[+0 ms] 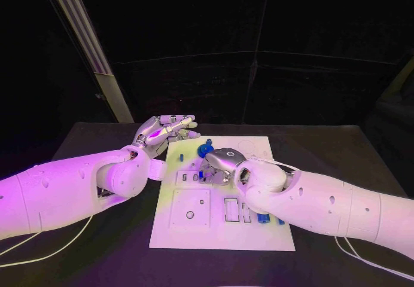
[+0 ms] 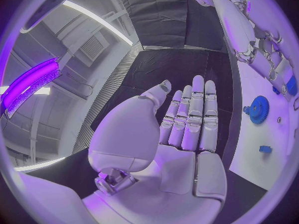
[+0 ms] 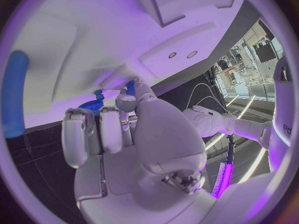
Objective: Assemble the parts on the task board
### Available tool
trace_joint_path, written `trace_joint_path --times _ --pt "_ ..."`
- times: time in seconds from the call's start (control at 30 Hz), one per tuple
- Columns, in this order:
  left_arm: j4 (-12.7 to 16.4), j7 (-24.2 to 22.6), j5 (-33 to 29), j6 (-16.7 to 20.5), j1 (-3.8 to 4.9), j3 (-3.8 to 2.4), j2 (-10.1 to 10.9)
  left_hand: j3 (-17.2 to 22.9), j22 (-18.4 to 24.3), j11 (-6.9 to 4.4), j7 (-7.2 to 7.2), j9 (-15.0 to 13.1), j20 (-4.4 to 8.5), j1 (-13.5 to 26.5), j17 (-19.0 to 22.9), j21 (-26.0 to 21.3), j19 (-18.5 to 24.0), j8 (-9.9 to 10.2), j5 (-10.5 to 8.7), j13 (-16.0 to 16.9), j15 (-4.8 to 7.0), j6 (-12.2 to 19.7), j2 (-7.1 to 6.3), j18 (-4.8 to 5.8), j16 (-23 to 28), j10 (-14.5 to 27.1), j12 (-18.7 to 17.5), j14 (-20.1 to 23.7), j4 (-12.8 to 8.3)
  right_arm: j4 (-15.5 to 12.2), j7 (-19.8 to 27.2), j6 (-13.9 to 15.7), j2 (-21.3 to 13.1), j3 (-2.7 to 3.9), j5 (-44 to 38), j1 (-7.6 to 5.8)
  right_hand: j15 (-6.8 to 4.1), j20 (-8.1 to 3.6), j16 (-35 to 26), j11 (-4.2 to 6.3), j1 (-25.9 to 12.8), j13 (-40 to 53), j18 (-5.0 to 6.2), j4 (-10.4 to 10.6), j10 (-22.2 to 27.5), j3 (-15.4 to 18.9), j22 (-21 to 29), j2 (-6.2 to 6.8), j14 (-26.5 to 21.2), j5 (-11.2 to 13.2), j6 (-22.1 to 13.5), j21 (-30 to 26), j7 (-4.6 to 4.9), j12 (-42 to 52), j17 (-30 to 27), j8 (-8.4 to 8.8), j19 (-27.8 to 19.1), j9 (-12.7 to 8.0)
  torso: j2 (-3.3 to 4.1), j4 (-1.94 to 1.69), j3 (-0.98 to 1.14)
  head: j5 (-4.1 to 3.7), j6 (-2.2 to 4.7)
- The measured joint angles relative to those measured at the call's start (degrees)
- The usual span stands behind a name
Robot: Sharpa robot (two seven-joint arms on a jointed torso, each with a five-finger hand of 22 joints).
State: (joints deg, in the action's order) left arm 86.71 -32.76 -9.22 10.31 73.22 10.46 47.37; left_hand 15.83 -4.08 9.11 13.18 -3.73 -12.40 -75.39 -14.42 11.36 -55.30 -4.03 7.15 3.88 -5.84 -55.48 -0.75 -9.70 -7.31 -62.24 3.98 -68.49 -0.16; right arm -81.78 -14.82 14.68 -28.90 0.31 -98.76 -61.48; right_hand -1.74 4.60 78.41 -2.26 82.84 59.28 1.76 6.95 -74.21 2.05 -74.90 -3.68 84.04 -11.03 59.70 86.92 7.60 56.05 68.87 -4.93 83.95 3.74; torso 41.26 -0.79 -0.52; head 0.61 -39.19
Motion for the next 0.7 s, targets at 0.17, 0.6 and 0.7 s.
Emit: trace_joint_path --times 0.17,0.6,0.7 --pt "-0.01 0.01 0.0 -0.02 0.0 0.0 0.0 0.0 0.0 0.0 0.0 0.0 0.0 0.0 -0.05 0.0 0.0 0.0 0.0 0.0 0.0 0.0 0.0 0.0 0.0 0.0 0.0 0.0 0.0 0.0 -0.01 0.0 0.01 -0.01 -0.08 0.01 0.0 0.0 -0.01 -0.2 -0.13 0.0 0.0 0.0 0.21 -0.01 -0.02 0.13 0.0 -0.01 0.0 0.0 0.0 0.0 0.0 0.0 0.0 -0.01 -0.01 0.0 -0.01 0.0 0.0" --pt "-0.1 0.04 0.0 -0.09 0.0 0.0 -0.05 0.0 0.0 0.0 0.0 0.0 0.0 0.0 -0.05 0.0 0.0 0.0 0.0 0.0 0.0 0.0 0.0 0.0 0.0 0.0 0.0 0.0 0.0 0.0 -0.19 -0.14 0.08 -0.05 -0.16 0.06 0.0 0.0 -0.04 -0.2 -0.84 -0.2 0.0 0.14 0.2 -0.15 -0.04 0.83 0.0 0.0 -0.3 0.0 0.31 -0.26 -0.13 0.28 0.0 0.01 -0.01 0.0 -0.03 0.01 -0.09" --pt "-0.12 0.07 0.0 -0.11 0.0 0.0 -0.06 0.1 0.0 0.0 0.0 0.0 0.0 0.0 -0.04 0.0 0.0 0.0 0.0 0.0 0.0 0.0 0.0 0.0 0.0 0.0 0.0 0.0 0.1 0.0 -0.28 -0.13 0.08 -0.05 -0.17 0.07 0.0 0.0 -0.04 -0.52 -1.59 -0.5 -0.01 0.37 0.52 -0.23 -0.03 1.58 0.0 0.28 -1.48 0.0 0.42 -0.65 -0.17 0.96 0.0 0.02 -0.01 0.0 -0.03 -0.03 -0.13"
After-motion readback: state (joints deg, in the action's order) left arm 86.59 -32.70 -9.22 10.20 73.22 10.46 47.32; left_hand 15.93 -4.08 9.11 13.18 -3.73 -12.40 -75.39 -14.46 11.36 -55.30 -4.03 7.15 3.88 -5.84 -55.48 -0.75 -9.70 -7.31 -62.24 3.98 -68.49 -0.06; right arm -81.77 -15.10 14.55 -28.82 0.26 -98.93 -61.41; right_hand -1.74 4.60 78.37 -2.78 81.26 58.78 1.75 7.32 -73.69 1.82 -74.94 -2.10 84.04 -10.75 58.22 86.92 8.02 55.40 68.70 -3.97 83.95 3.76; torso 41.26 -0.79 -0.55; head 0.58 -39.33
